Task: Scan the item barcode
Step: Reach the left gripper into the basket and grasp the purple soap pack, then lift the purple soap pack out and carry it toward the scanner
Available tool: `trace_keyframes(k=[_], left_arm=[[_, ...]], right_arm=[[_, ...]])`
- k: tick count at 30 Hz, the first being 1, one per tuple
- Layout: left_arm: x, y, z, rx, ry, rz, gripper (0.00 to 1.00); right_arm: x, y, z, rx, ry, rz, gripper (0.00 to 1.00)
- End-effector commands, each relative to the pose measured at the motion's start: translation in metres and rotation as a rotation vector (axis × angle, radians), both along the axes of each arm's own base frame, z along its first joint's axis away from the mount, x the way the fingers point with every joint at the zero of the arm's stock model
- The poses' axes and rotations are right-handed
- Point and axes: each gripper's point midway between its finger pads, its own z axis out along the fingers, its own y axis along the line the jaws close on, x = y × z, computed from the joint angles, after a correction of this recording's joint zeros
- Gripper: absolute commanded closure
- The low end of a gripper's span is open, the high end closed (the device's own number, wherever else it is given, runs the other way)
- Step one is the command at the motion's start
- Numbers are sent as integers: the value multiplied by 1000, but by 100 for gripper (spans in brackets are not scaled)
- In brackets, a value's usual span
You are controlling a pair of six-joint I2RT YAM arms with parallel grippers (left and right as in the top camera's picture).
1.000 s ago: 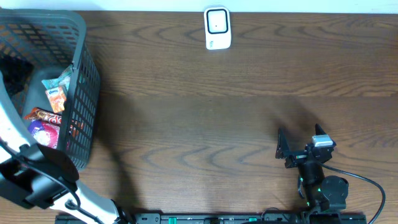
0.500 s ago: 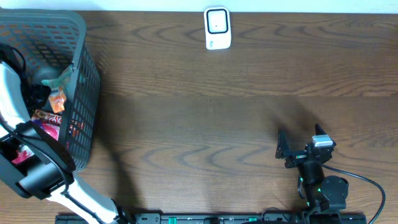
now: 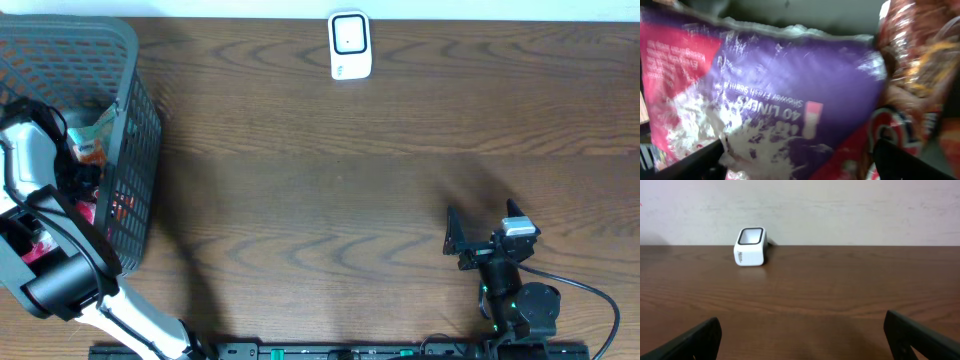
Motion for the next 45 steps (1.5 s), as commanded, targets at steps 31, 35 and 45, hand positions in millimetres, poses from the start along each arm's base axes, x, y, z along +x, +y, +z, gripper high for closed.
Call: trace_keyframes(k=[31,35,45], left_arm=[[34,-59,327,316,-1050,-323,92],[40,-127,388,254,-1306,-676,93],[59,-275,404,-122,-1492,-1269,93]], right_arm=[[0,2,-1,-15,-3,7,1],[0,2,-1,-15,-3,8,1],[0,2,-1,-15,-3,8,1]])
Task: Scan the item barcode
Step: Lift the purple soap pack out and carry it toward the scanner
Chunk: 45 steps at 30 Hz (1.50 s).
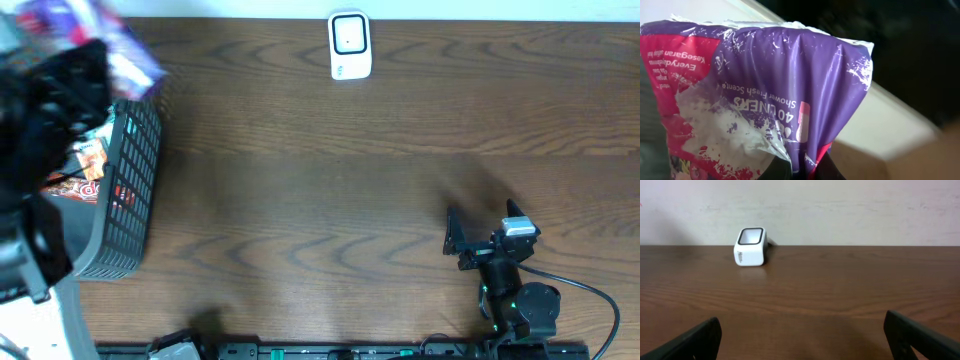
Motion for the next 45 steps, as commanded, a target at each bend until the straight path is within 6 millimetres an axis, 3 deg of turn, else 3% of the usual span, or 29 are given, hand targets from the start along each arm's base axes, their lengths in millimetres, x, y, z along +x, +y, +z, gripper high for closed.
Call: trace_keyframes(k=[1,7,15,21,28,32,38,41,45], left_arm=[[9,-50,-13,3,28,-234,93],[42,-125,-71,50,157,-485,93],[76,-209,-184,48,434,-690,93],[82,-255,-255,37,599,-767,93],[86,-291,-305,-79,781,-726,93],[87,-301,-333,-95,846,-719,93],[92,-293,-366,-102,922,-687,92],[96,-280,-376,-87,945,-646,92],[103,-243,-400,34,1001,-470,92]], right_arm=[[0,2,-1,-15,-3,7,1],[0,2,-1,-15,-3,7,1],[0,2,-1,-15,-3,7,1],[0,2,-1,-15,-3,7,1],[0,2,-1,-15,-3,7,1],[0,2,-1,-15,-3,7,1],[0,2,-1,-15,-3,7,1],[0,2,-1,-15,-3,7,1],[0,2,-1,-15,-3,7,1]])
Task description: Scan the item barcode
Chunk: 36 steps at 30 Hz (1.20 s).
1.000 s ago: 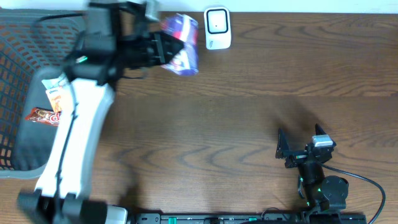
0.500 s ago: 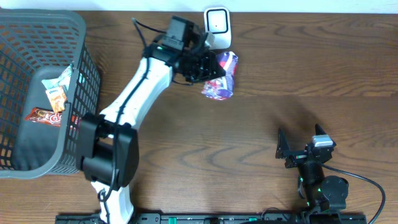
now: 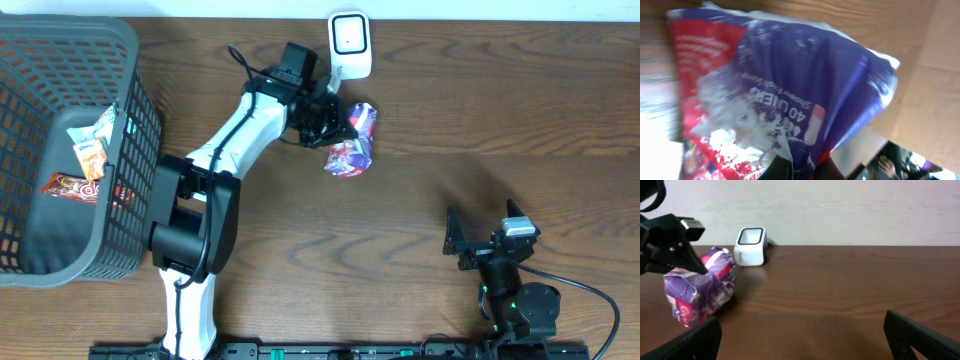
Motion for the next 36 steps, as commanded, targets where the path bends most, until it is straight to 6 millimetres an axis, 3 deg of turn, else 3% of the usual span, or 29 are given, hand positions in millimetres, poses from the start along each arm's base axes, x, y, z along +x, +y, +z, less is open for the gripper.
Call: trace_keyframes(k=[1,4,8,9,11,13,19,23,30,32,36], left_arm=[[16,43,-23,206,-28,94,92],[17,67,-30,303,-43,96,92],[25,99,-20,380,-78,139,83],[27,107,-14,397,-104,140,70],[33,123,3,424,-157,160,27],[39,137,24,439,-215,181,14],[41,162,86,436,-351,251,11],[33,159,105,433,-395,230,12],[35,165,85,534,-379,217,11],[36,166,77,544,-363,214,2],[37,166,55,557,-310,204,2]], right_arm=[[0,2,-1,-15,-3,8,1],[0,2,-1,-15,-3,8,1],[0,2,-1,-15,-3,7,1],[0,2,-1,-15,-3,8,1],[0,2,-1,-15,-3,8,1],[0,2,-1,-15,-3,8,1],[0,2,-1,-15,-3,8,1],[0,2,-1,-15,-3,7,1],[0,2,-1,-15,-3,7,1],[0,2,-1,-15,-3,8,1],[0,2,-1,-15,-3,8,1]])
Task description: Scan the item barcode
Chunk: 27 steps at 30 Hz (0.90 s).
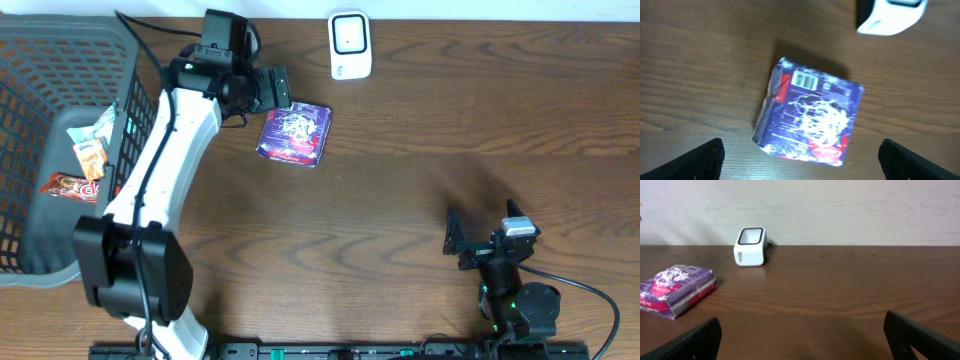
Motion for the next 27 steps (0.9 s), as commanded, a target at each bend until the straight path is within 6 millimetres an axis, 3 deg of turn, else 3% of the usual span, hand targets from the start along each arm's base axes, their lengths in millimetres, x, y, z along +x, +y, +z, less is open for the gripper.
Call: trace_keyframes(k=[1,7,14,20,27], left_arm=[[-1,6,-25,42,59,13,2],[-2,9,-57,34,151,73,2],[-20,12,-90,65,280,68,2],[-8,18,-115,41,280,60,2],[-4,-9,-124,-123,272,-116,1]], right_arm=[[0,2,-1,-15,-3,8,1],[0,2,-1,-15,-3,8,1],[0,2,-1,-15,-3,7,1],[0,2,-1,-15,-3,8,1],[0,2,-1,-15,-3,8,1]])
